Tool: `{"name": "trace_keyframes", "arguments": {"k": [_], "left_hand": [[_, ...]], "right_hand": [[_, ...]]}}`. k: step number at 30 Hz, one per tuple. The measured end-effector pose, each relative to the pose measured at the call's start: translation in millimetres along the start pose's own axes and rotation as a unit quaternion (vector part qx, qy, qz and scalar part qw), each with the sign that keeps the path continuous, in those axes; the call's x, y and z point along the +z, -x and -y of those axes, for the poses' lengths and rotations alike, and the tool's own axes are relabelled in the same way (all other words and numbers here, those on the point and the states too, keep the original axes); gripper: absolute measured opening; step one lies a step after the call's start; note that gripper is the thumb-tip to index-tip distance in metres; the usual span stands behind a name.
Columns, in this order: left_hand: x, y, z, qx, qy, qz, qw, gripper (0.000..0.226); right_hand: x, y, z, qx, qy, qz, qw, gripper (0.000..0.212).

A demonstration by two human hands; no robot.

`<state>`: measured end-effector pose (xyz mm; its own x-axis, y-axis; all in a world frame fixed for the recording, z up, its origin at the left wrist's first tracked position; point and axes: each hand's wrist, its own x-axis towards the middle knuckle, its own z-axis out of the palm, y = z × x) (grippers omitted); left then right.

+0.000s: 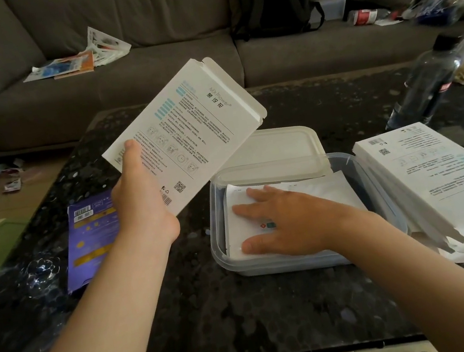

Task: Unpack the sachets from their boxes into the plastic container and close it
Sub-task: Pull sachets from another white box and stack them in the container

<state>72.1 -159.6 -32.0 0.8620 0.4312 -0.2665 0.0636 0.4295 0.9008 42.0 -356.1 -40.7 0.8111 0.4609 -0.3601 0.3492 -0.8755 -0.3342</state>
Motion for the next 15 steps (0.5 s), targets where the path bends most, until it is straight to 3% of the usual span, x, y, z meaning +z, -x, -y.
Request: {"name": "trace_keyframes", "arguments": {"k": [15], "left_hand": [[-0.4, 0.8, 0.2, -0.007, -0.008, 0.01, 1.0, 0.035]], "right_hand": [[13.1, -19.3, -15.2, -0.017, 0.027, 0.025, 0.999, 0.078]]}}
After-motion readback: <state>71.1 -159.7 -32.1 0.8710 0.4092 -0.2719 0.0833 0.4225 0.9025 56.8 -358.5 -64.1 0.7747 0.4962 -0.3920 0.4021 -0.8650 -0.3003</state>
